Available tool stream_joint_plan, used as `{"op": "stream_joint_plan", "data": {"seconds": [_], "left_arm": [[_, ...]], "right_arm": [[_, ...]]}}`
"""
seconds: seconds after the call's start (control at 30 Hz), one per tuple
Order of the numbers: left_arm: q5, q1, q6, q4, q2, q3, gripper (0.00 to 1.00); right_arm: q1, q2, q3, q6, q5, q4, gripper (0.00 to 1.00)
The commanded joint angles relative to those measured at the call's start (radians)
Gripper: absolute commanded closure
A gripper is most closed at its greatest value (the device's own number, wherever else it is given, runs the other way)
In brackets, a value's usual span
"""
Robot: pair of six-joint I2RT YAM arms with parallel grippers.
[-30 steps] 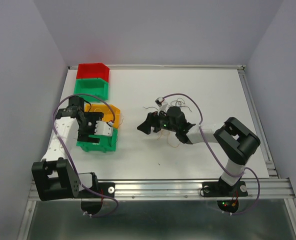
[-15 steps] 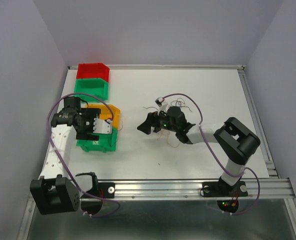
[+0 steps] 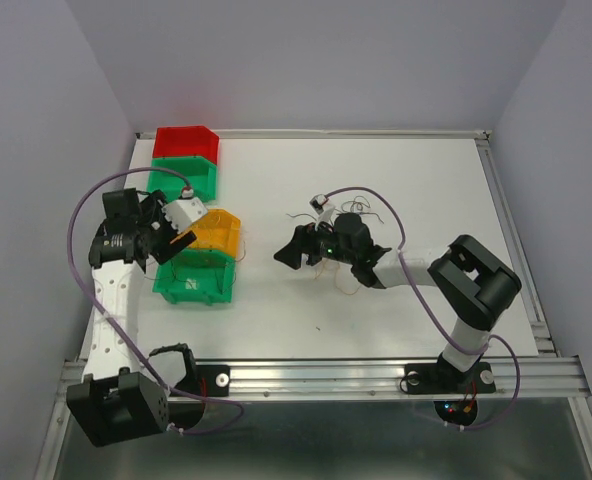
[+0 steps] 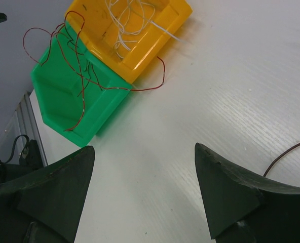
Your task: Untangle the cables
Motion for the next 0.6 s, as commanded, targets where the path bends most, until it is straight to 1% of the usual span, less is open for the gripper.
{"op": "stream_joint_plan", "data": {"seconds": [0.0, 0.03, 0.07, 0.1, 0.13, 0.17, 0.2, 0.27, 0.3, 0.33, 0.37, 0.43, 0.47, 0.5, 0.53, 0.57], "left_arm": [[0.103, 0.077, -0.307, 0.087, -0.121, 0.006, 0.14], [0.081, 0.084, -0.384, 0.157, -0.138, -0.037, 0.24], [0.054, 0.086, -0.42, 0.193, -0.152, -0.058, 0.34], [-0.003, 0.085, -0.448, 0.227, -0.169, -0.08, 0.44], [-0.031, 0.094, -0.5, 0.291, -0.175, -0.117, 0.55], [-0.054, 0.1, -0.515, 0.316, -0.176, -0.134, 0.57], [-0.072, 0.109, -0.523, 0.33, -0.178, -0.155, 0.58], [-0.042, 0.159, -0.536, 0.342, -0.179, -0.169, 0.58], [-0.026, 0.184, -0.542, 0.347, -0.181, -0.19, 0.45], [-0.017, 0.209, -0.551, 0.366, -0.181, -0.203, 0.35], [-0.006, 0.265, -0.568, 0.38, -0.183, -0.218, 0.33], [0.061, 0.333, -0.574, 0.409, -0.173, -0.255, 0.37], [0.093, 0.391, -0.578, 0.408, -0.163, -0.261, 0.39], [0.168, 0.419, -0.576, 0.4, -0.131, -0.26, 0.44], [0.202, 0.439, -0.563, 0.368, -0.111, -0.254, 0.46], [0.227, 0.454, -0.56, 0.351, -0.089, -0.244, 0.46]], "right_arm": [[0.01, -0.053, 0.029, -0.017, -0.005, 0.061, 0.16], [0.011, -0.056, 0.027, -0.017, -0.006, 0.061, 0.16], [0.01, -0.059, 0.026, -0.013, -0.005, 0.06, 0.16], [0.01, -0.063, 0.024, -0.015, -0.003, 0.061, 0.16], [0.01, -0.066, 0.023, -0.013, -0.003, 0.061, 0.16], [0.011, -0.068, 0.021, -0.013, -0.003, 0.06, 0.16], [0.01, -0.073, 0.02, -0.012, -0.002, 0.06, 0.16], [0.011, -0.079, 0.018, -0.01, -0.006, 0.06, 0.16], [0.01, -0.083, 0.018, -0.007, -0.008, 0.06, 0.16], [0.01, -0.086, 0.018, -0.007, -0.009, 0.061, 0.16], [0.01, -0.088, 0.017, -0.006, -0.011, 0.06, 0.16], [0.01, -0.096, 0.015, -0.007, -0.012, 0.06, 0.16], [0.008, -0.099, 0.014, -0.007, -0.011, 0.06, 0.16], [0.01, -0.1, 0.012, -0.01, -0.005, 0.06, 0.16], [0.01, -0.1, 0.009, -0.013, 0.0, 0.061, 0.16], [0.01, -0.103, 0.009, -0.016, 0.003, 0.06, 0.16]]}}
